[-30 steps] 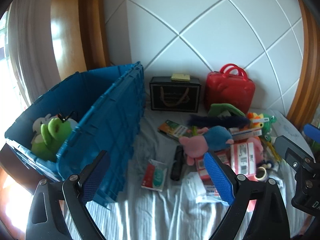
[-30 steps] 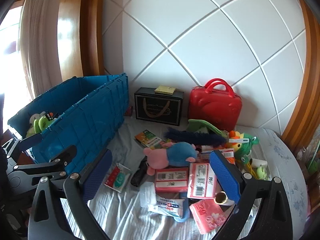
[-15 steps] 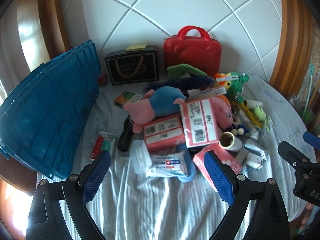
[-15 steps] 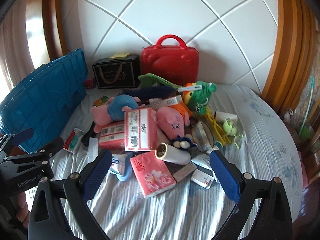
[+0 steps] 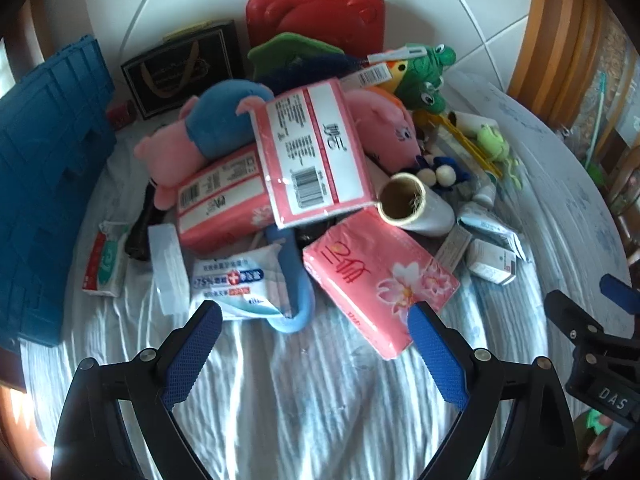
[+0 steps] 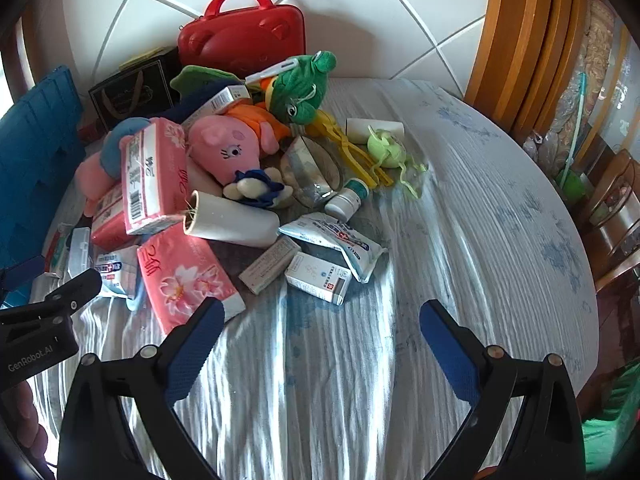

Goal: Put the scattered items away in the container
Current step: 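Grasp the pink floral tissue pack with the left gripper while the right gripper approaches a white medicine box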

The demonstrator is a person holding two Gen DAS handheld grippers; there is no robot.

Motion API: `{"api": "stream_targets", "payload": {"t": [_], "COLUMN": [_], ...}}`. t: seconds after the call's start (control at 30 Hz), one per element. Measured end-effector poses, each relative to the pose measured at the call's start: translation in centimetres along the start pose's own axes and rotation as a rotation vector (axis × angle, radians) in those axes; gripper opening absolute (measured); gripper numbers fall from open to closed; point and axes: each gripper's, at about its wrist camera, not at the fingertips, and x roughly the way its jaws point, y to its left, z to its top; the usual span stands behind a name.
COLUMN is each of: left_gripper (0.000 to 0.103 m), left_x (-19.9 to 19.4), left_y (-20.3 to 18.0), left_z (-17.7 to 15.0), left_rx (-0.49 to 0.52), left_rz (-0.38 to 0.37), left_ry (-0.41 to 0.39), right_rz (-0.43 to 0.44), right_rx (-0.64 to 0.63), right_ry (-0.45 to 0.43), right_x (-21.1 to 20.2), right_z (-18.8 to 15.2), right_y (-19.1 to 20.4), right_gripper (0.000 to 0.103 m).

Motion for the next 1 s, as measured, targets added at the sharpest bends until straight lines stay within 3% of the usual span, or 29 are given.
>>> {"api": "stream_targets", "payload": {"t": [0.23,0.43,0.47,0.53,0.6,0.83,0.97,1.0], "left_gripper": [0.095,0.095,0.095,0.095,0.095,0.096,0.096,0.093], "left_x": [3.2,5.2,5.7,6.6,6.8,8.3,10.2,10.4], "left_y": [-1.8,-5.2,-5.8,-6.8,-7.2,-8.0,-7.8,-7.3], "left_z": [-0.3,0.4,0.4,0.4,0.5,2.0,2.0,1.7], "left_rx": [-0.102,-0.216,-0.220,-0.240,-0.264,-0.330,-0.326,-0.338], "left_rz": [0.030,0.118,0.137,0.166,0.182,0.181,0.245,0.227], "left_ry": [0.064,0.078,0.083,0.098,0.089,0.102,0.152,0.159], "right_rz": [0.050,0.157,0.169,0.207,0.249,0.360,0.374,0.369], "right_rx": [-0.039,-0.174,-0.202,-0.237,-0.250,-0.313,-0.364,-0.370], "right_ry": [0.095,0.138,0.138,0.148,0.163,0.163,0.172,0.176], "right_x": [5.0,8.6,9.1,10.1,11.1,12.9,13.7,13.9], "right_z": [-0.5,0.6,0.7,0.9,0.9,1.6,1.7,1.7], "right_y": [-1.3,-3.0,-3.2,-3.6,-4.1,-4.2,-3.5,-3.4], "right_gripper": [0.100,0.099,0.098,0.075,0.066,0.061,0.061,0.061]}}
